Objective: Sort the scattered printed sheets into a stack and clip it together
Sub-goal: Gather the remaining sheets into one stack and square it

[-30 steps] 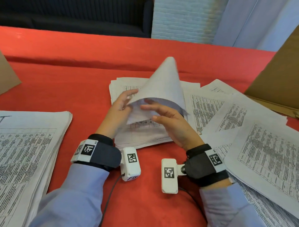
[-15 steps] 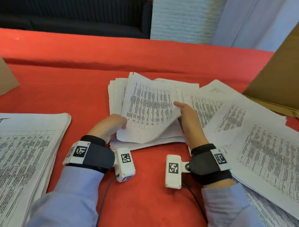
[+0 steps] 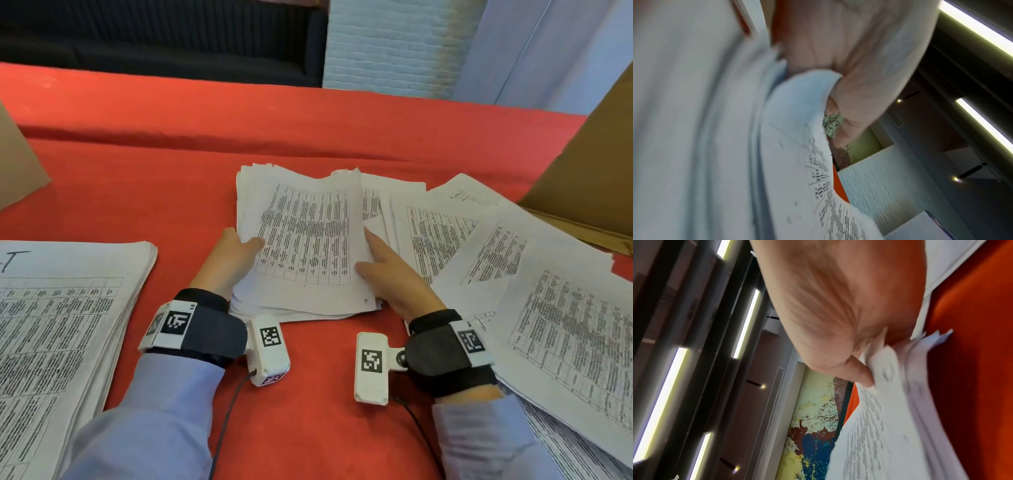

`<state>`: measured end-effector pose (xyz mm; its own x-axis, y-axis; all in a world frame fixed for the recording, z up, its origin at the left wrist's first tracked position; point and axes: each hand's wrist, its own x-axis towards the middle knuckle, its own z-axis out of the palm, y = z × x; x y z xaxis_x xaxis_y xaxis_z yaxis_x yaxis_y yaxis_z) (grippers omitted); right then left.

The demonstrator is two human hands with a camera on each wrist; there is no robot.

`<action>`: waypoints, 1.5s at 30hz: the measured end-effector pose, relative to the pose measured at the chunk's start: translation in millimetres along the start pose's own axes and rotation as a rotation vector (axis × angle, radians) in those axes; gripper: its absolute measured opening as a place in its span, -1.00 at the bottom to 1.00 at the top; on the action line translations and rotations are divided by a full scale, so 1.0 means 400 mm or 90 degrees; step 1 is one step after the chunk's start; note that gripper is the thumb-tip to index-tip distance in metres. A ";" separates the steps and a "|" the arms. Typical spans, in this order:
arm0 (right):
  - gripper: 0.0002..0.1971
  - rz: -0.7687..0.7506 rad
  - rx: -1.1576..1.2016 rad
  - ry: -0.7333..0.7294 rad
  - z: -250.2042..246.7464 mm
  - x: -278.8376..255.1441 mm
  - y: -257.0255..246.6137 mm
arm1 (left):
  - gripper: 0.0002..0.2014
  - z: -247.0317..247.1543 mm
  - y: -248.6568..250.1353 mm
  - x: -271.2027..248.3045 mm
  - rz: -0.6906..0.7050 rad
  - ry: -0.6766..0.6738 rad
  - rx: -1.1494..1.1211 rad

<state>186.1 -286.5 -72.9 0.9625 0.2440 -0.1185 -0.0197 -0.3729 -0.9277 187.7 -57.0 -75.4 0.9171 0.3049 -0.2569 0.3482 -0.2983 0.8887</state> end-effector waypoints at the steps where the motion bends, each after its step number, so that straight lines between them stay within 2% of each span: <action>1: -0.31 -0.001 0.004 -0.018 -0.001 0.000 0.001 | -0.67 -0.001 0.000 -0.002 0.003 0.011 -0.005; 3: -0.33 -0.012 0.062 -0.005 -0.008 0.005 0.001 | -0.81 -0.003 -0.002 -0.003 0.029 0.017 -0.055; 5: -0.42 -0.049 0.104 0.090 -0.020 0.004 -0.002 | -0.72 -0.007 0.001 -0.009 0.052 0.038 -0.138; 7: -0.48 -0.059 -0.015 0.266 -0.040 0.008 0.003 | -0.67 -0.014 0.006 -0.012 0.063 0.062 -0.194; 8: -0.43 -0.039 -0.102 0.343 -0.056 0.012 0.013 | -0.64 -0.018 0.005 -0.010 0.067 0.063 -0.192; 9: -0.34 0.001 -0.176 0.382 -0.072 0.018 0.026 | -0.60 -0.021 0.003 -0.008 0.073 0.056 -0.179; 10: -0.24 0.054 -0.232 0.384 -0.085 0.021 0.037 | -0.57 -0.023 0.000 -0.006 0.072 0.041 -0.159; 12: -0.07 0.162 -0.309 0.317 -0.099 0.023 0.052 | -0.48 -0.023 -0.002 -0.009 0.069 0.015 -0.116; 15: -0.02 0.217 -0.358 0.242 -0.099 0.026 0.058 | -0.38 -0.019 -0.003 -0.011 0.054 -0.018 -0.127; 18: -0.12 0.200 -0.375 0.278 -0.102 0.026 0.060 | -0.33 -0.016 0.007 -0.015 0.084 0.024 -0.193; 21: -0.40 0.177 -0.317 0.345 -0.106 0.009 0.064 | -0.42 -0.029 0.023 -0.015 0.100 0.073 -0.306; 23: -0.61 0.105 -0.243 0.379 -0.106 0.001 0.059 | -0.55 -0.039 0.039 -0.022 0.075 0.005 -0.443; 26: -0.65 -0.073 -0.087 0.433 -0.102 -0.009 0.019 | -0.57 -0.038 0.059 -0.047 0.055 -0.185 -0.548; 29: -0.63 -0.244 0.171 0.309 -0.071 -0.033 -0.049 | -0.38 -0.006 0.060 -0.064 0.055 -0.303 -0.502; 31: -0.65 -0.275 0.217 0.184 -0.027 -0.039 -0.073 | -0.19 0.023 0.058 -0.074 0.024 -0.396 -0.451; 32: -0.67 -0.267 0.205 0.114 -0.002 -0.036 -0.077 | -0.14 0.038 0.056 -0.076 0.017 -0.430 -0.430; 33: -0.69 -0.251 0.184 0.039 0.021 -0.033 -0.076 | -0.18 0.054 0.057 -0.083 0.026 -0.452 -0.406; 35: -0.71 -0.202 0.136 -0.091 0.053 -0.028 -0.064 | -0.48 0.084 0.063 -0.098 0.076 -0.415 -0.322; 36: -0.68 -0.172 0.123 -0.112 0.057 -0.023 -0.056 | -0.63 0.094 0.066 -0.101 0.086 -0.355 -0.275; 37: -0.66 -0.145 0.119 -0.098 0.056 -0.020 -0.052 | -0.66 0.100 0.064 -0.099 0.084 -0.288 -0.244; 39: -0.66 -0.117 0.108 0.003 0.042 -0.013 -0.047 | -0.53 0.098 0.055 -0.087 0.074 -0.223 -0.249; 40: -0.68 -0.116 0.098 0.070 0.033 -0.007 -0.041 | -0.53 0.091 0.050 -0.083 0.082 -0.206 -0.262; 43: -0.67 -0.086 0.077 0.251 0.000 0.012 -0.010 | -0.60 0.058 0.051 -0.082 0.102 -0.173 -0.263; 45: -0.62 -0.043 0.087 0.311 -0.023 0.015 0.007 | -0.68 0.044 0.049 -0.077 0.103 -0.153 -0.279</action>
<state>194.4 -294.2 -73.1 0.9762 -0.1963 0.0921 0.0425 -0.2431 -0.9691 169.6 -88.0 -56.7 0.9890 0.0551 -0.1374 0.1316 0.0970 0.9865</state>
